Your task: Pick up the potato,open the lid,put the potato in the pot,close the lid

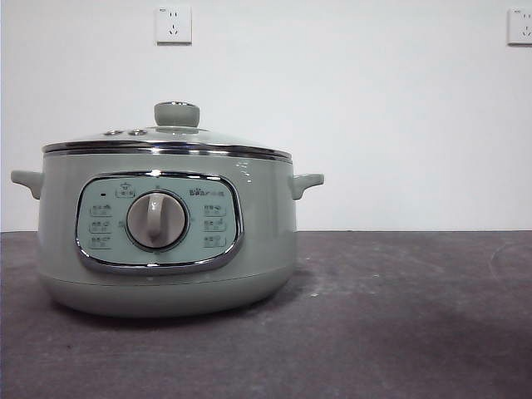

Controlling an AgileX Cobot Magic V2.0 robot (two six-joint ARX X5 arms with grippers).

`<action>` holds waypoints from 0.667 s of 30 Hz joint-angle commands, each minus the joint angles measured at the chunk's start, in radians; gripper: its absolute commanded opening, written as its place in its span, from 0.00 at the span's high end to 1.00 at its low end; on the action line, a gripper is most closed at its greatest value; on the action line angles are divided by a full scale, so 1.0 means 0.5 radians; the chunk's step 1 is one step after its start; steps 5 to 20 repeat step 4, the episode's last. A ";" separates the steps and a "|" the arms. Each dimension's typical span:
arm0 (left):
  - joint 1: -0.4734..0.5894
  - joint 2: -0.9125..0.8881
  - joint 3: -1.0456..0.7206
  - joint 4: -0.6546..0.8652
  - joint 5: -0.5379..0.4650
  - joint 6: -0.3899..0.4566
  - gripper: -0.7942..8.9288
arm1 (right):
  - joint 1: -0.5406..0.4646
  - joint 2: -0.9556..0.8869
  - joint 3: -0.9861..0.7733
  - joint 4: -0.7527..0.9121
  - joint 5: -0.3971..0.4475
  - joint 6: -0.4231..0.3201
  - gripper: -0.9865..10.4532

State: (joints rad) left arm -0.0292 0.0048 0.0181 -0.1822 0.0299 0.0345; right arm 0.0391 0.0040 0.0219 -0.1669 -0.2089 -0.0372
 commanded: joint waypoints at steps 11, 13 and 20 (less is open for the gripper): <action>0.005 -0.005 -0.028 0.004 -0.002 0.023 0.92 | 0.002 -0.006 -0.032 0.004 0.004 0.011 0.93; 0.005 -0.005 -0.028 0.004 -0.002 0.023 0.92 | 0.002 -0.006 -0.032 0.004 0.004 0.011 0.93; 0.005 -0.005 -0.028 0.004 -0.002 0.023 0.92 | 0.002 -0.006 -0.032 0.004 0.004 0.011 0.93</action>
